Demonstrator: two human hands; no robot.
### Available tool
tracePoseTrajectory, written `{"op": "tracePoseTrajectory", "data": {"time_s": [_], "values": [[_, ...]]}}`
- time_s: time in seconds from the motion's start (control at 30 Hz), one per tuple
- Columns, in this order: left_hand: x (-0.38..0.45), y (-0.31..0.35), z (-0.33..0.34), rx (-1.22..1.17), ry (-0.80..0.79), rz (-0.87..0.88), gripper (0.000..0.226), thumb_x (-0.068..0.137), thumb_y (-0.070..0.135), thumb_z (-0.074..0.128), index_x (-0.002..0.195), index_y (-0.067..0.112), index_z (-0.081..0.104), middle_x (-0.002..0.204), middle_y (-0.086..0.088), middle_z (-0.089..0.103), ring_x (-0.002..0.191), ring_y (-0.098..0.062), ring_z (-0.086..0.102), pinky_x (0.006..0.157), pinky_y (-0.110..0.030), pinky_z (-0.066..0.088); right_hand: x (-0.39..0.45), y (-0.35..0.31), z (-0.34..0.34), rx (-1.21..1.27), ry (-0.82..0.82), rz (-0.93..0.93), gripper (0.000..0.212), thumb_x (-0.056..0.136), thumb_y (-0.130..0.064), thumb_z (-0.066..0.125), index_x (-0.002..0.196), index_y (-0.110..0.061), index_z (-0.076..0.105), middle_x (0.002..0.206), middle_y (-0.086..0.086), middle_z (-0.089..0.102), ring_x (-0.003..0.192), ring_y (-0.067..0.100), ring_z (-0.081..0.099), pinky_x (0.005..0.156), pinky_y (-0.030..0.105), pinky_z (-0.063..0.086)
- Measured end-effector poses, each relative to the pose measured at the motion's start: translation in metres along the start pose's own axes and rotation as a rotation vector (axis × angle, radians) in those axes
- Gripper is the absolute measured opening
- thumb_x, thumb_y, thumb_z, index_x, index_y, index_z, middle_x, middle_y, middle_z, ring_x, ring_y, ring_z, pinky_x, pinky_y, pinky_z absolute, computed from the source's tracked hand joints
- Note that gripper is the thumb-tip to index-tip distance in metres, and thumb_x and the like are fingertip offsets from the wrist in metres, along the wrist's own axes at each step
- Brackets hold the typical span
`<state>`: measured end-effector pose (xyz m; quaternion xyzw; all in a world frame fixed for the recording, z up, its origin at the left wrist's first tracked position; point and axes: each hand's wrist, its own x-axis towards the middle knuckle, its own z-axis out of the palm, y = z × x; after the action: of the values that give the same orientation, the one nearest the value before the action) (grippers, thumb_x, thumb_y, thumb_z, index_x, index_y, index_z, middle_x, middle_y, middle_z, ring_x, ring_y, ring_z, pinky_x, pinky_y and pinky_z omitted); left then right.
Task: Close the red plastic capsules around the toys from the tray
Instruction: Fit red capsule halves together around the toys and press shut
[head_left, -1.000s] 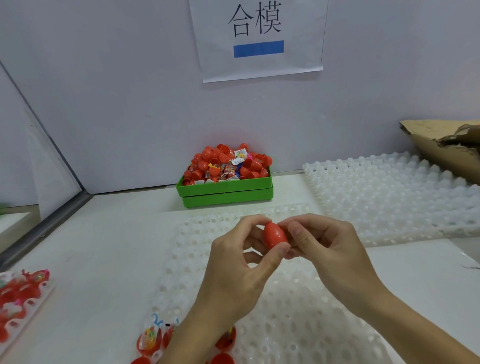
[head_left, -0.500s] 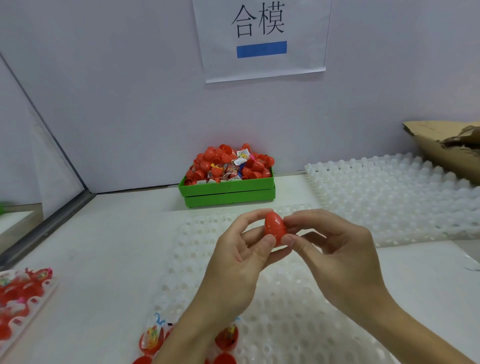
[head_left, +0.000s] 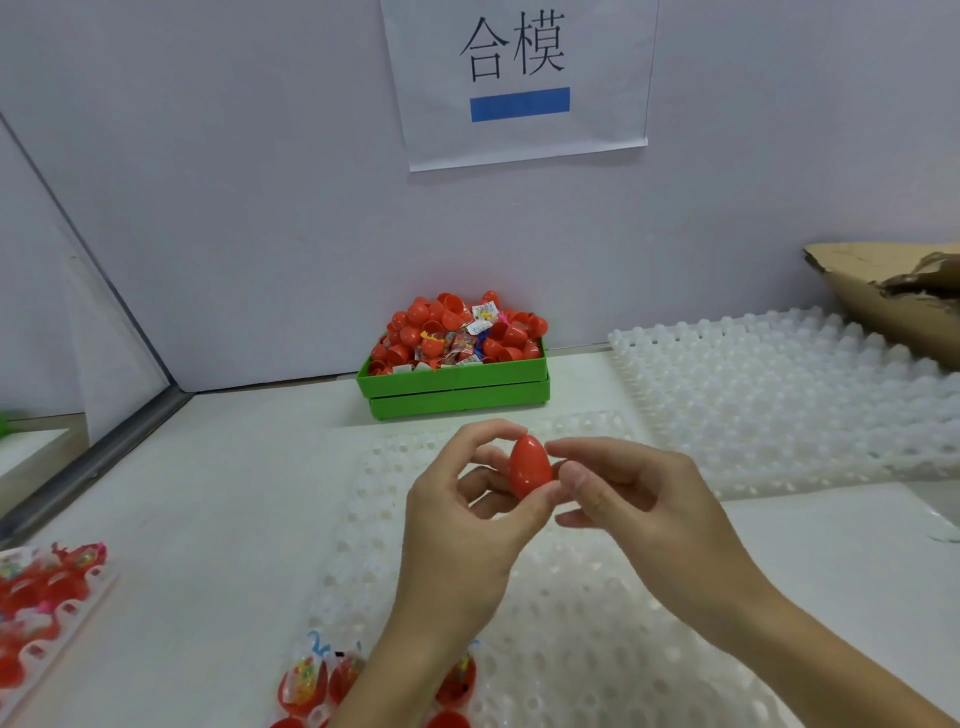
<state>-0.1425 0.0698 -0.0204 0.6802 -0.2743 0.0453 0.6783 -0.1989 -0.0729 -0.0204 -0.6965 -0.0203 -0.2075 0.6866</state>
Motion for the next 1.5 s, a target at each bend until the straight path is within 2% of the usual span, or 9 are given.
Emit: {"op": "tracePoseTrajectory", "data": {"time_s": [0.07,0.17,0.4,0.63,0.83,0.93,1.0,1.2,1.5], "values": [[-0.001,-0.002,0.002,0.203,-0.001,0.114,0.038,0.074,0.009,0.084,0.102,0.030,0.070,0.084,0.006,0.063,0.077,-0.018,0.068,0.064,-0.020,0.055,0.000,-0.001,0.003,0.040,-0.040,0.037,0.017,0.086,-0.017,0.069,0.102,-0.019,0.076,0.093,-0.001,0.078,0.089,0.016,0.075,0.075,0.023,0.058],[-0.003,-0.001,0.003,0.312,-0.061,0.165,0.048,0.072,0.009,0.082,0.114,0.029,0.070,0.094,0.009,0.060,0.084,-0.013,0.064,0.065,-0.018,0.053,0.000,0.002,0.001,0.083,-0.017,0.091,0.030,0.094,0.000,0.058,0.094,-0.023,0.077,0.093,0.000,0.078,0.089,0.016,0.075,0.076,0.021,0.058],[-0.001,0.002,-0.002,0.311,-0.169,0.124,0.050,0.072,0.025,0.080,0.119,0.034,0.065,0.113,0.019,0.060,0.111,-0.009,0.059,0.080,-0.023,0.054,0.004,0.005,-0.005,0.228,-0.171,0.218,0.031,0.100,-0.003,0.046,0.109,-0.012,0.074,0.107,0.007,0.076,0.099,0.021,0.072,0.077,0.027,0.057],[0.001,-0.003,-0.007,0.500,-0.050,0.240,0.030,0.077,0.039,0.077,0.104,0.033,0.067,0.096,0.021,0.068,0.094,-0.006,0.065,0.079,-0.019,0.053,0.003,0.004,-0.006,0.123,-0.139,0.187,0.035,0.080,-0.030,0.070,0.114,-0.020,0.070,0.095,0.010,0.077,0.090,0.024,0.074,0.079,0.031,0.060],[-0.001,-0.011,-0.005,0.672,-0.155,0.268,0.042,0.078,0.040,0.074,0.116,0.024,0.065,0.103,0.013,0.068,0.092,-0.004,0.059,0.079,-0.029,0.052,-0.001,0.006,0.000,-0.063,-0.054,0.173,0.017,0.084,-0.014,0.076,0.099,-0.020,0.071,0.082,0.005,0.077,0.075,0.021,0.075,0.069,0.023,0.056],[-0.001,-0.013,-0.006,0.672,-0.208,0.172,0.081,0.074,0.077,0.054,0.141,0.032,0.048,0.128,0.017,0.060,0.114,0.000,0.052,0.093,-0.030,0.051,0.001,0.002,-0.004,-0.094,-0.061,0.154,0.008,0.087,-0.027,0.072,0.094,-0.026,0.075,0.082,0.003,0.077,0.075,0.017,0.074,0.066,0.019,0.054],[-0.001,-0.013,-0.008,0.723,-0.238,0.120,0.096,0.069,0.088,0.038,0.150,0.037,0.030,0.139,0.020,0.050,0.123,0.001,0.046,0.100,-0.029,0.048,0.004,-0.003,-0.010,-0.092,-0.060,0.154,0.022,0.081,-0.042,0.069,0.095,-0.027,0.075,0.084,0.006,0.077,0.078,0.021,0.074,0.072,0.026,0.059],[0.002,-0.022,-0.012,0.791,-0.225,0.047,0.094,0.066,0.092,0.014,0.149,0.047,0.022,0.145,0.027,0.042,0.129,0.005,0.040,0.104,-0.023,0.039,0.022,-0.009,-0.043,-0.070,0.052,0.251,0.027,0.087,-0.029,0.063,0.103,-0.009,0.073,0.092,0.011,0.076,0.089,0.025,0.074,0.067,0.026,0.058],[0.006,-0.012,-0.011,0.733,-0.270,0.082,0.085,0.071,0.080,0.027,0.145,0.040,0.040,0.133,0.016,0.057,0.119,-0.007,0.053,0.099,-0.036,0.050,0.044,-0.011,-0.080,0.434,0.205,0.411,0.024,0.096,-0.006,0.057,0.118,0.001,0.062,0.094,0.025,0.072,0.088,0.031,0.073,0.067,0.024,0.059]]}}
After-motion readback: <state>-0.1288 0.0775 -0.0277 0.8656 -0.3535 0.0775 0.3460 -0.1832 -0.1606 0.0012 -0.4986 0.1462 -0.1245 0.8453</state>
